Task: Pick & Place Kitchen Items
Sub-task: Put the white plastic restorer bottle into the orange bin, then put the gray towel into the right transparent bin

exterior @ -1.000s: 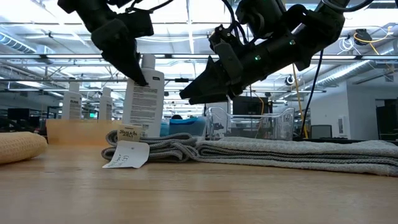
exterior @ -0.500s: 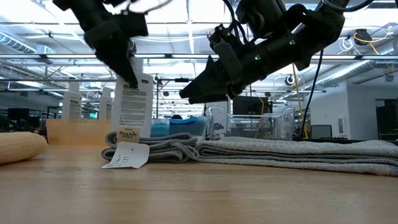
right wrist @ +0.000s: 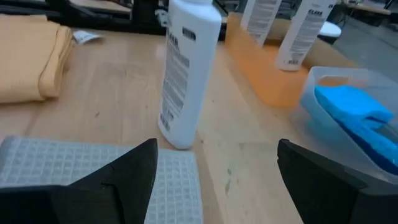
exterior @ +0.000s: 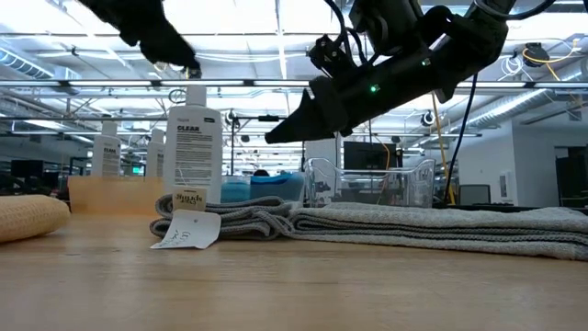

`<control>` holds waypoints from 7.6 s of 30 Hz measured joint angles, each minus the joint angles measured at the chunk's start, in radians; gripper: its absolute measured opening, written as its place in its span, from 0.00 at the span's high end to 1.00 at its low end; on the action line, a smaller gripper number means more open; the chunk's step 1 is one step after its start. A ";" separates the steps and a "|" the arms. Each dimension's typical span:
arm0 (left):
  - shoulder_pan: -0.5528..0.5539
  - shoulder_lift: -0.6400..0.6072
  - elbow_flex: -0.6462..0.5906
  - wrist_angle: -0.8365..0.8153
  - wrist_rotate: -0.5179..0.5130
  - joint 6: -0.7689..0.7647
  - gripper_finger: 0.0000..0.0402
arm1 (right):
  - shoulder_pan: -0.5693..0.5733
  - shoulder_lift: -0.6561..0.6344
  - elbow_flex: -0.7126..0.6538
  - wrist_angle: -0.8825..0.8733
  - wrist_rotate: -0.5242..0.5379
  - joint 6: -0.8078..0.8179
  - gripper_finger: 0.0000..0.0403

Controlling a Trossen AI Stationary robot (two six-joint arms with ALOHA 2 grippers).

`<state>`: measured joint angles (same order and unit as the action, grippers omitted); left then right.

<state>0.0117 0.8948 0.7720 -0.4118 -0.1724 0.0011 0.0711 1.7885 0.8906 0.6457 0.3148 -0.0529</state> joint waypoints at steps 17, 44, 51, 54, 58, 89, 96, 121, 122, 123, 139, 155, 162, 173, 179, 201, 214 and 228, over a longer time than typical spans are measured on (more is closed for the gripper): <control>0.000 -0.450 -0.265 0.229 -0.047 -0.092 0.47 | -0.147 0.236 0.072 0.192 -0.334 0.074 0.27; -0.001 -0.181 -0.266 0.370 0.009 -0.142 0.47 | -0.147 0.484 0.397 0.165 -0.501 0.033 0.68; -0.002 -0.139 -0.220 0.290 0.102 -0.224 0.47 | -0.147 0.484 0.397 0.165 -0.502 0.044 0.95; -0.015 -0.097 -0.214 0.263 0.138 -0.232 0.47 | -0.147 0.484 0.397 0.165 -0.501 0.041 0.97; -0.034 -0.029 -0.211 0.275 0.124 -0.177 0.47 | -0.147 0.484 0.396 0.165 -0.501 0.041 0.92; -0.034 0.149 -0.142 0.220 0.041 -0.107 0.47 | -0.142 0.482 0.397 0.129 -0.503 0.037 0.92; -0.032 0.148 -0.142 0.264 0.041 -0.084 0.47 | -0.142 0.482 0.397 0.129 -0.503 0.037 0.92; -0.032 0.122 -0.144 0.229 0.038 -0.063 0.71 | -0.141 0.483 0.396 0.129 -0.503 0.058 0.85; -0.033 0.121 -0.137 0.212 0.025 -0.064 0.71 | -0.141 0.483 0.396 0.128 -0.501 0.072 0.83; -0.033 0.120 -0.119 0.182 0.008 -0.073 0.71 | -0.141 0.480 0.396 0.129 -0.499 0.087 0.81; -0.044 0.031 0.115 -0.038 -0.182 -0.106 0.71 | -0.136 0.259 0.389 -0.260 -0.512 0.095 0.26; 0.098 -0.085 0.139 -0.066 -0.602 -0.181 0.70 | -0.136 0.254 0.393 -0.299 -0.502 0.094 0.17; 0.352 -0.069 0.113 -0.053 -0.490 -0.211 0.70 | -0.136 0.254 0.393 -0.266 -0.501 0.094 0.17; 0.651 0.138 0.056 0.049 -0.217 -0.222 0.70 | -0.136 0.254 0.393 -0.258 -0.499 0.094 0.18; 0.682 0.256 0.054 0.153 -0.212 -0.213 0.70 | -0.136 0.254 0.393 -0.258 -0.499 0.094 0.18; 0.689 0.396 0.054 0.233 -0.191 -0.214 0.62 | -0.137 0.254 0.393 -0.258 -0.499 0.094 0.18; 0.686 0.334 0.054 0.205 -0.167 -0.203 0.42 | -0.137 0.253 0.394 -0.258 -0.499 0.094 0.18; 0.685 -0.008 0.054 0.021 0.095 -0.144 0.41 | -0.137 0.253 0.394 -0.263 -0.500 0.094 0.19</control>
<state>0.6968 0.8869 0.8265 -0.3903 -0.0774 -0.1434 -0.0654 2.0415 1.2846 0.3824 -0.1848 0.0410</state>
